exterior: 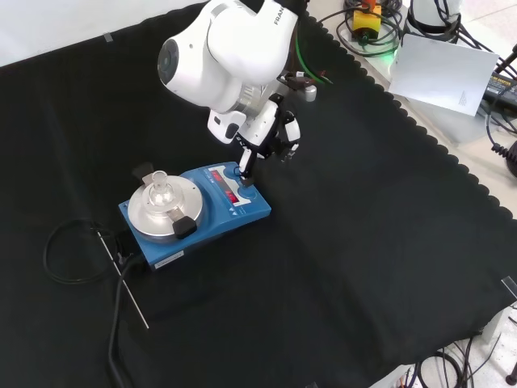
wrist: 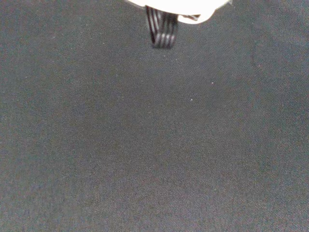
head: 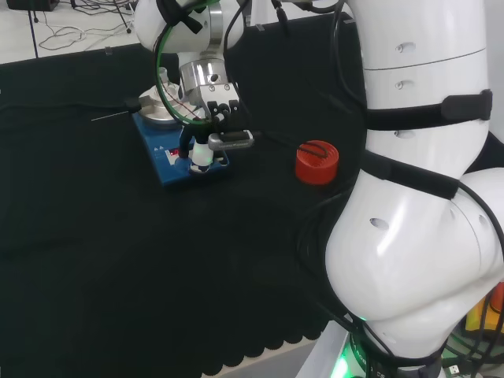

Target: Turn on the heater.

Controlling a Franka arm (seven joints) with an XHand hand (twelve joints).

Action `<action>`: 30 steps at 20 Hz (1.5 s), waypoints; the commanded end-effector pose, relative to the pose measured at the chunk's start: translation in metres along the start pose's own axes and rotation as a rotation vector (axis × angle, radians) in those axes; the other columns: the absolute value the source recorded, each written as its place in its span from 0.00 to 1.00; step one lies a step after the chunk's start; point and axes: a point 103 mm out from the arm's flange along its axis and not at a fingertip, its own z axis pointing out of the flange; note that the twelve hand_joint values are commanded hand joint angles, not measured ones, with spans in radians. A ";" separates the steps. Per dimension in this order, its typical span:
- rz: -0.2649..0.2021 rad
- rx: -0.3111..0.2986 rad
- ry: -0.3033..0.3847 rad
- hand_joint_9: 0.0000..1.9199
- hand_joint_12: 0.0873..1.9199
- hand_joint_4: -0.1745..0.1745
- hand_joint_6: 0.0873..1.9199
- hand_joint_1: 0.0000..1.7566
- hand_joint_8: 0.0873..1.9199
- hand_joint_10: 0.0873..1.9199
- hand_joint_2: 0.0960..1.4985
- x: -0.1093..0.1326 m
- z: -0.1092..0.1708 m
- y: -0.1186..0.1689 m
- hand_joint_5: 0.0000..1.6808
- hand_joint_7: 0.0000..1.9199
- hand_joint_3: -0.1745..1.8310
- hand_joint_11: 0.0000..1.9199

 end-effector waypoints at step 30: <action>-0.003 0.009 -0.002 0.77 0.65 0.32 0.18 0.80 0.78 0.72 0.46 -0.002 0.003 0.007 0.14 0.76 0.57 0.57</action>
